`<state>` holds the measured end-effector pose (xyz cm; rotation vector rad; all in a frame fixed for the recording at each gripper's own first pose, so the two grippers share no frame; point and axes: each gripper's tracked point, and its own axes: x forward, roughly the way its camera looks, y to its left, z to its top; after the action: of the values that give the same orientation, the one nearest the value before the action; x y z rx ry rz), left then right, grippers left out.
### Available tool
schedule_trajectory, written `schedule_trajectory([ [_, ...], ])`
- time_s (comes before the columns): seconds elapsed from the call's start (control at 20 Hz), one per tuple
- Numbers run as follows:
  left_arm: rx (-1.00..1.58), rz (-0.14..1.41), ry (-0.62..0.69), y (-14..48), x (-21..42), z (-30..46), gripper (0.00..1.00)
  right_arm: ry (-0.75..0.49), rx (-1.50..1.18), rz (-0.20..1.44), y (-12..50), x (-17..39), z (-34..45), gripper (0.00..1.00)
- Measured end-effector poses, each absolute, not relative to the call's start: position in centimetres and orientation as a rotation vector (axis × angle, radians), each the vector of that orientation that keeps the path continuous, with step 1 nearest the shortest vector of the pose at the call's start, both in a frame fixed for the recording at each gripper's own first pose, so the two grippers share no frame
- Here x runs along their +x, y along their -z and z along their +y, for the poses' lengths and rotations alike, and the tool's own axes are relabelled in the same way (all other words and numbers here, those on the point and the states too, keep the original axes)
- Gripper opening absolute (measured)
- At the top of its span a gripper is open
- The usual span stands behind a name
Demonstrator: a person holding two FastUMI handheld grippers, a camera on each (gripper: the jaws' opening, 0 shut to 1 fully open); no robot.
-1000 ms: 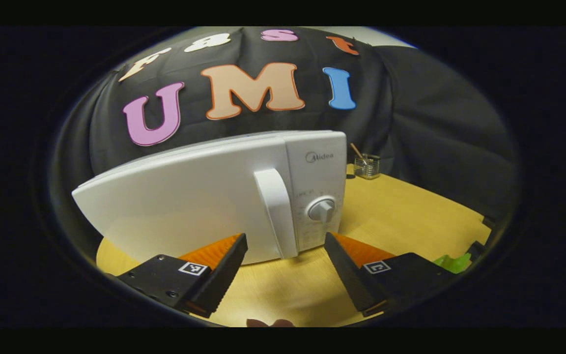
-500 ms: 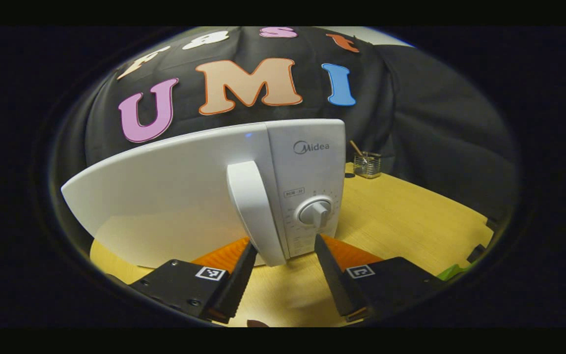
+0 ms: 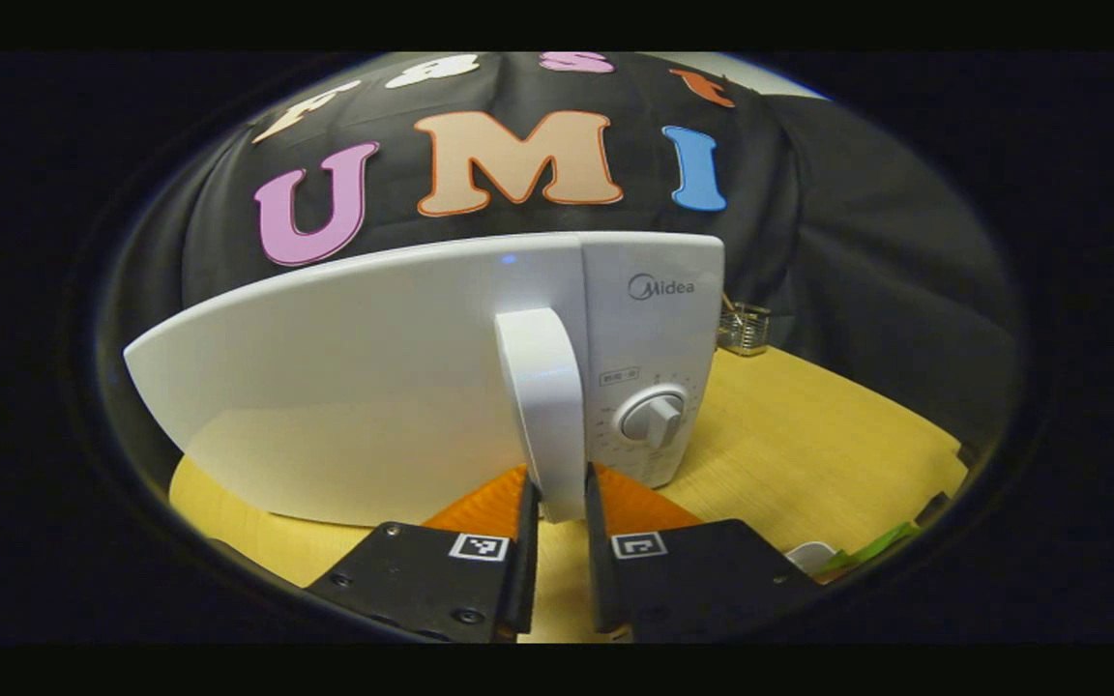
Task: Open the microwave oven with the left hand, put the food in, and close the microwave oven.
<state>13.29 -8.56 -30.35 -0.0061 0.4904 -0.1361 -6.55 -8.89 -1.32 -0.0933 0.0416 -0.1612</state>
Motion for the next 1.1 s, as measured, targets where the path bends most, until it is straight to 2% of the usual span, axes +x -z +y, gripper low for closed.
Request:
schedule_trajectory([
  [0.3,0.012,0.534,0.159,30.5,13.1,-8.7,0.12,0.158,-0.083,0.05,1.4,-6.7,-8.9,0.99],
  [0.45,-0.037,0.591,0.143,30.5,12.4,-8.5,0.13,0.14,-0.063,0.043,1.3,-6.3,-8.1,0.99],
  [0.5,-0.075,0.629,0.131,30.7,10.9,-8.6,0.09,0.133,-0.064,0.04,1.2,-6.1,-7.9,0.98],
  [0.6,-0.059,0.571,0.162,29.6,8.8,-8.5,0.11,0.131,-0.064,0.025,0.8,-5.9,-7.8,0.99],
  [1.1,-0.103,0.616,0.244,29.5,-2.2,-5.3,0.11,-0.02,-0.01,0.083,3.0,-4.9,-1.6,0.97],
])
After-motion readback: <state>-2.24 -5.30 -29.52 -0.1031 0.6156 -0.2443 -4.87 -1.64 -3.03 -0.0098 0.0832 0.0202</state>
